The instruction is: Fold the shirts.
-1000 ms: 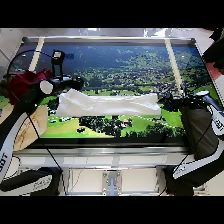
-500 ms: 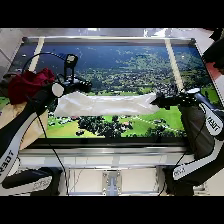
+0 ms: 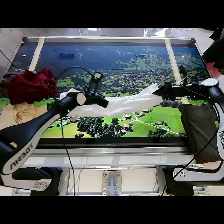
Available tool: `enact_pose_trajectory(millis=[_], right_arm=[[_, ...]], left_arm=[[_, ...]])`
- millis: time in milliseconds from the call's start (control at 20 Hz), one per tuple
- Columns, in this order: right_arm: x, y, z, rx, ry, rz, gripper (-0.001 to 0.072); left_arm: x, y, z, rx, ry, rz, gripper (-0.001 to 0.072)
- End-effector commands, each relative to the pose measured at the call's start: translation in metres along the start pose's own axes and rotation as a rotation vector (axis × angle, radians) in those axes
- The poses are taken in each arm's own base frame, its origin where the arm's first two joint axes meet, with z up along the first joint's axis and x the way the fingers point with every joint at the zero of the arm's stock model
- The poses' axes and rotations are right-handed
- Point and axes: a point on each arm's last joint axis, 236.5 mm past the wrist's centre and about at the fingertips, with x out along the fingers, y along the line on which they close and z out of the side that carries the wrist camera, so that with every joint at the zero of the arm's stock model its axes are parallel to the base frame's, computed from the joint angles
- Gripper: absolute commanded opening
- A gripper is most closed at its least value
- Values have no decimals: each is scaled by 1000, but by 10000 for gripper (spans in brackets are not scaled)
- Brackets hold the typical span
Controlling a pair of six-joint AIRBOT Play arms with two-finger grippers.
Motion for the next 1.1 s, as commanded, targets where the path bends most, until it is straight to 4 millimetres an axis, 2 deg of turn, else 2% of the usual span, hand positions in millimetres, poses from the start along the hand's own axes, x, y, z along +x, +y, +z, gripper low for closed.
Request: enact_pose_trajectory(millis=[0, 150, 250, 350, 450, 500, 600, 700, 850, 950, 1050], right_arm=[[-26, 43, -8, -66, 4, 23, 9], [-46, 74, -1, -130, 16, 41, 8], [-58, 95, 12, -188, -19, 37, 8], [-60, 119, 17, -247, -32, 42, 7], [-49, 137, 12, -297, -6, 35, 8], [-39, 143, 7, -300, 11, 28, 8], [-13, 149, -2, -323, 46, -10, 8], [21, 164, -10, -359, 64, -22, 8], [84, 204, -22, -424, 41, 32, 7], [132, 228, -34, -446, 18, 66, 8], [179, 243, -50, -429, 0, 87, 10]], left_arm=[[36, -55, -38, -4, 100, -98, 11], [47, -83, -47, 4, 112, -133, 11], [48, -93, -41, 21, 90, -140, 11], [40, -98, -12, 12, 31, -152, 11], [14, -90, 41, 12, -85, -143, 11], [-9, -80, 71, 5, -158, -130, 11], [-65, -50, 118, -19, -294, -86, 11], [-127, -13, 144, -48, -388, -34, 11], [-215, 41, 154, -93, -476, 58, 11], [-263, 70, 148, -122, -507, 122, 11], [-303, 93, 135, -150, -518, 183, 11]])
